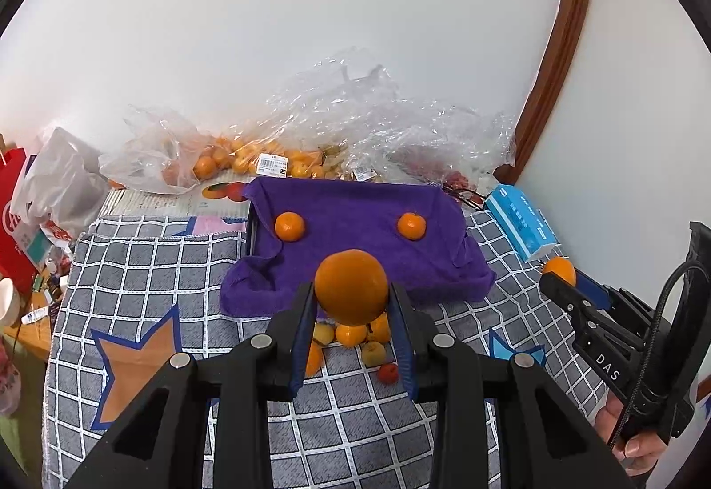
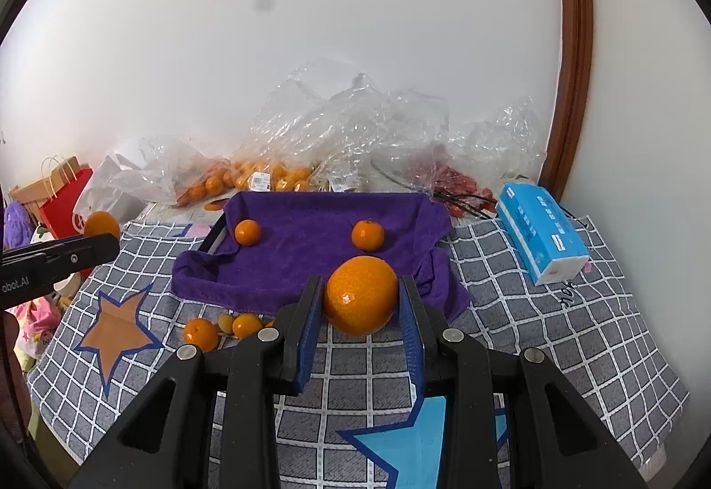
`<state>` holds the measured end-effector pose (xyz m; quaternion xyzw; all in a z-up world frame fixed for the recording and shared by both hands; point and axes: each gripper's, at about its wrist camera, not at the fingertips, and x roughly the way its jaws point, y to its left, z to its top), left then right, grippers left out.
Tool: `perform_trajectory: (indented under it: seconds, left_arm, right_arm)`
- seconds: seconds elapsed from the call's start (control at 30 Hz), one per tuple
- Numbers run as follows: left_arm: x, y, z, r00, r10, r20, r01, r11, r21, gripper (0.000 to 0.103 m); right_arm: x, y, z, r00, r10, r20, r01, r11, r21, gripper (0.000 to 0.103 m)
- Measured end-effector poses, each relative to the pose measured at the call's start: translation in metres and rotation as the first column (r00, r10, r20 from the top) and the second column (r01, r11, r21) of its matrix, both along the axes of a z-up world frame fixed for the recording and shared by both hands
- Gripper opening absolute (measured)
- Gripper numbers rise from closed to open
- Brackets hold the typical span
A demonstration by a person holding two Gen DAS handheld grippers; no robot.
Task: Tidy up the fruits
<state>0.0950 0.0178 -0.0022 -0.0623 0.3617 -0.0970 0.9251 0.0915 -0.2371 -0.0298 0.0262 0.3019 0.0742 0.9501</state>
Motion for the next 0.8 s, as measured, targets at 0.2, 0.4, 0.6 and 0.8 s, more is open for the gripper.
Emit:
perform_trajectory:
  seconds: [0.2,0.4,0.6,0.8]
  left_arm:
    - [0.014,0.006,-0.001,1.0,0.002,-0.007,-0.002,1.0,0.012,0.031]
    - [0.035,0.017,-0.004,1.0,0.017,-0.021,-0.017,1.0,0.0,0.031]
    - [0.058,0.022,-0.008,0.999,0.021,-0.037,-0.021,1.0,-0.009,0.031]
    - [0.075,0.022,-0.016,0.998,0.027,-0.05,-0.027,1.0,-0.003,0.031]
  right_arm:
    - [0.017,0.004,0.005,1.0,0.011,0.0,-0.011,1.0,0.019,0.033]
    - [0.036,0.01,0.008,1.0,0.021,0.005,-0.021,1.0,0.004,0.033]
    - [0.053,0.011,0.006,1.0,0.024,0.002,-0.024,1.0,0.005,0.033]
    - [0.071,0.012,-0.005,0.999,0.024,-0.023,-0.023,1.0,0.002,0.033]
